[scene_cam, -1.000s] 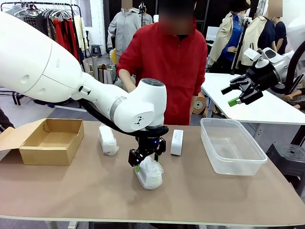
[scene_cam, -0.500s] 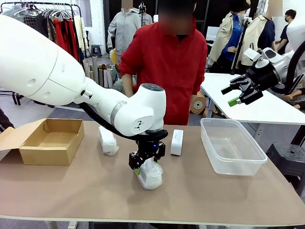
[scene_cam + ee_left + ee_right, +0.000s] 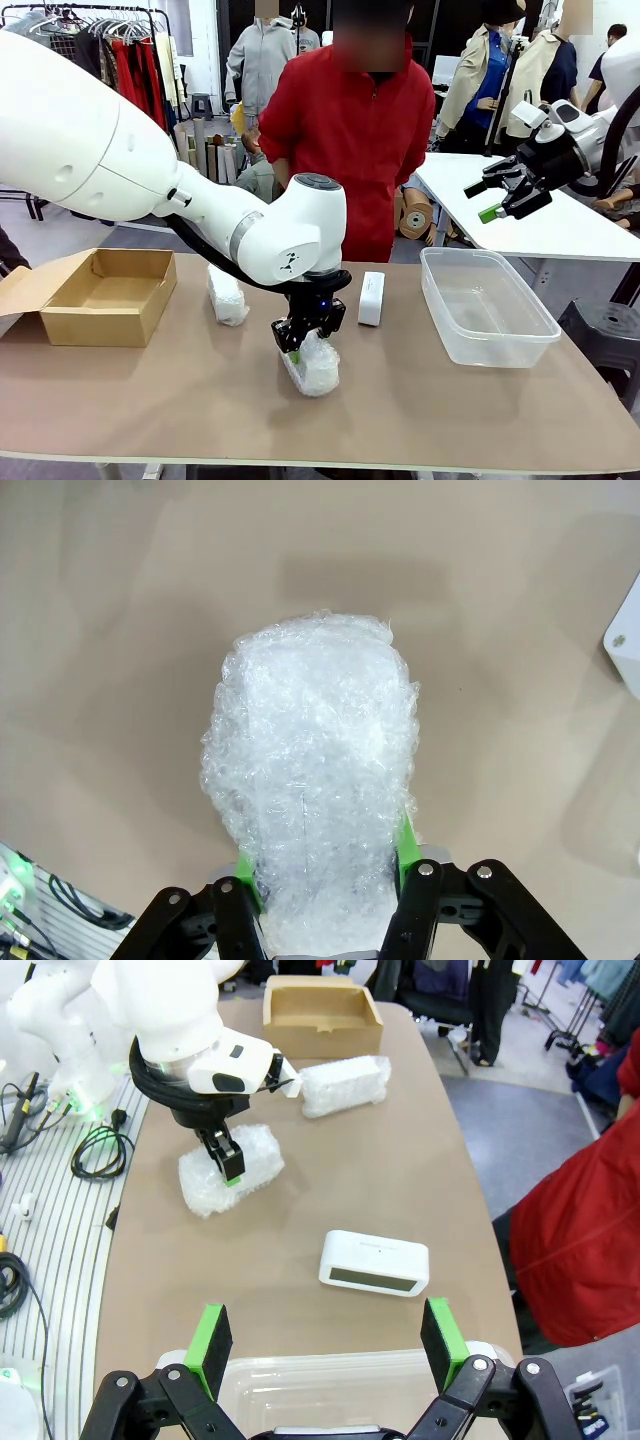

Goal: Separate and place wrapped and unwrapped clocks.
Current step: Pick up the Digital clock indicated by the person.

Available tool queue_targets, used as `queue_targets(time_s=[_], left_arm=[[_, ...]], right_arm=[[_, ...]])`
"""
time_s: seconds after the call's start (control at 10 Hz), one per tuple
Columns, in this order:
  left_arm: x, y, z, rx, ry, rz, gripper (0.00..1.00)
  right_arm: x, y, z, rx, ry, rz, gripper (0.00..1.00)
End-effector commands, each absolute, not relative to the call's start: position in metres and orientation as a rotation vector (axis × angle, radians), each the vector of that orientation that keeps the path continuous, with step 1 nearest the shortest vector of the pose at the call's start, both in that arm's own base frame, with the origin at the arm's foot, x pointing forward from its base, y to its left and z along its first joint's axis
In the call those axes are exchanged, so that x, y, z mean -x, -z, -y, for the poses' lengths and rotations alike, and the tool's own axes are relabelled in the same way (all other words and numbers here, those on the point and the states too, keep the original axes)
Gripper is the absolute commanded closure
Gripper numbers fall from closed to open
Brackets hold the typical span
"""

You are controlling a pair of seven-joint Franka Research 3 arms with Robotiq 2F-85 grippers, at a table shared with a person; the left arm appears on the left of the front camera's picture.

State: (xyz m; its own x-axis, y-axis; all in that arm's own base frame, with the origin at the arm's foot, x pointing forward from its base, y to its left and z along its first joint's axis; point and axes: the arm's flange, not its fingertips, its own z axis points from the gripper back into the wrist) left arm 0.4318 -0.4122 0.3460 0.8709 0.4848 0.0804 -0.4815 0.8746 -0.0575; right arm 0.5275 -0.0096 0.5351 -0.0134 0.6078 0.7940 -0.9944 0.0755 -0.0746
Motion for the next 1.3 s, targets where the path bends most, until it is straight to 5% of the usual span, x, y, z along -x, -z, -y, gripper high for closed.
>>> queue_targets(time_s=[0.0,0.4,1.2], left_arm=[[-0.419,-0.362,0.400,0.048,-0.463,0.133,1.00],[-0.397,-0.437,0.394,0.007,-0.273,0.097,1.00],[-0.389,-0.587,0.382,-0.052,0.034,0.252,1.00]], right_arm=[[-0.527,-0.536,0.010,-0.631,-1.413,0.794,0.00],[-0.527,-0.536,0.010,-0.631,-1.413,0.794,0.00],[-0.527,-0.536,0.010,-0.631,-1.413,0.794,0.00]])
